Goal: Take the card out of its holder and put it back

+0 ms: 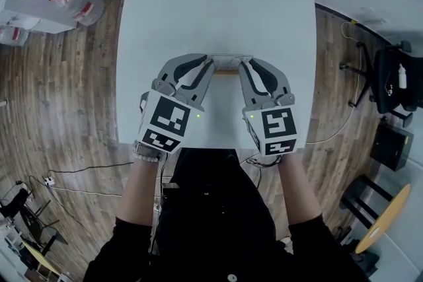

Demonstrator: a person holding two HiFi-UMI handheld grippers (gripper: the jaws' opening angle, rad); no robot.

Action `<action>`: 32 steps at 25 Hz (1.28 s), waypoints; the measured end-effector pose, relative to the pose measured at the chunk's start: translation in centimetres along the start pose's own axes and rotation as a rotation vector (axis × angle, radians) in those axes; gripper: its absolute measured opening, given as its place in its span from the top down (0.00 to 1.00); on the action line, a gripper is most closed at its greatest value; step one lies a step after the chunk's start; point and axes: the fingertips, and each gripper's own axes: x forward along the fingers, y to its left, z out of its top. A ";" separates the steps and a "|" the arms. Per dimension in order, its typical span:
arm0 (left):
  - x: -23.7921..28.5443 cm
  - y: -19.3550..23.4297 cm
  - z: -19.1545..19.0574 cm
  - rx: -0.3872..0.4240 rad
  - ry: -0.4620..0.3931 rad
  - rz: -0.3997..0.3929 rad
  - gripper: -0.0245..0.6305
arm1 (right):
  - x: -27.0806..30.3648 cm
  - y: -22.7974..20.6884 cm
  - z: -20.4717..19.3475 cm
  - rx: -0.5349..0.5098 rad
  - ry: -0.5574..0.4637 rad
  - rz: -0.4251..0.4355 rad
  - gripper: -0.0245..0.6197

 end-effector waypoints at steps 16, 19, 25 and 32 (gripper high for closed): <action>-0.1 0.2 0.2 -0.060 -0.038 0.022 0.89 | -0.1 -0.2 0.4 0.057 -0.036 -0.031 0.81; -0.5 0.1 0.6 -0.062 -0.046 0.027 0.87 | -0.6 -0.4 0.7 0.052 -0.042 -0.035 0.80; -2.2 0.6 1.3 -0.058 -0.066 0.062 0.87 | -2.1 -1.0 1.3 0.023 -0.067 -0.090 0.81; -5.4 0.1 5.1 0.012 -0.138 0.105 0.91 | -5.5 -0.9 4.2 -0.022 -0.137 -0.116 0.88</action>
